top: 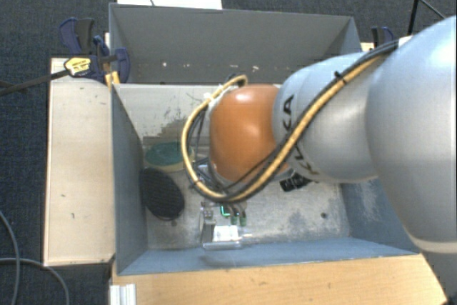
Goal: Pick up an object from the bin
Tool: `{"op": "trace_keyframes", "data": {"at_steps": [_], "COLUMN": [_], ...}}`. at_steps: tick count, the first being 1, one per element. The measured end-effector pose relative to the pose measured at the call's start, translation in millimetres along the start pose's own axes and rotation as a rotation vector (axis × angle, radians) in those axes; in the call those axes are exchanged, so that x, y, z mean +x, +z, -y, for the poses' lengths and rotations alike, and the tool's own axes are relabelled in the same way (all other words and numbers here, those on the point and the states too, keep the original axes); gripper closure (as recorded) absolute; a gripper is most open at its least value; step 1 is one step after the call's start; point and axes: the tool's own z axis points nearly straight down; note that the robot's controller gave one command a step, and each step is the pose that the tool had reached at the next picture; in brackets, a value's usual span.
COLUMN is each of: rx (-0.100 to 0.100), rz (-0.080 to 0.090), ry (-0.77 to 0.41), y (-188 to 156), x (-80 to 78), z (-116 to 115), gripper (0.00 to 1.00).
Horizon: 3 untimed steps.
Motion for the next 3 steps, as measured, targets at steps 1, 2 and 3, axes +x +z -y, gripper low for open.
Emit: {"op": "trace_keyframes", "data": {"at_steps": [1, 2, 3], "rx": [0.002, 0.000, 0.001], "rz": [0.006, 0.007, 0.006], "ry": [-0.289, -0.356, -0.555], "y": [18.0, 21.8, 25.9], "x": [7.0, 5.3, 4.9], "z": [51.5, 45.8, 47.0], "gripper": [0.00, 0.00, 0.00]}}
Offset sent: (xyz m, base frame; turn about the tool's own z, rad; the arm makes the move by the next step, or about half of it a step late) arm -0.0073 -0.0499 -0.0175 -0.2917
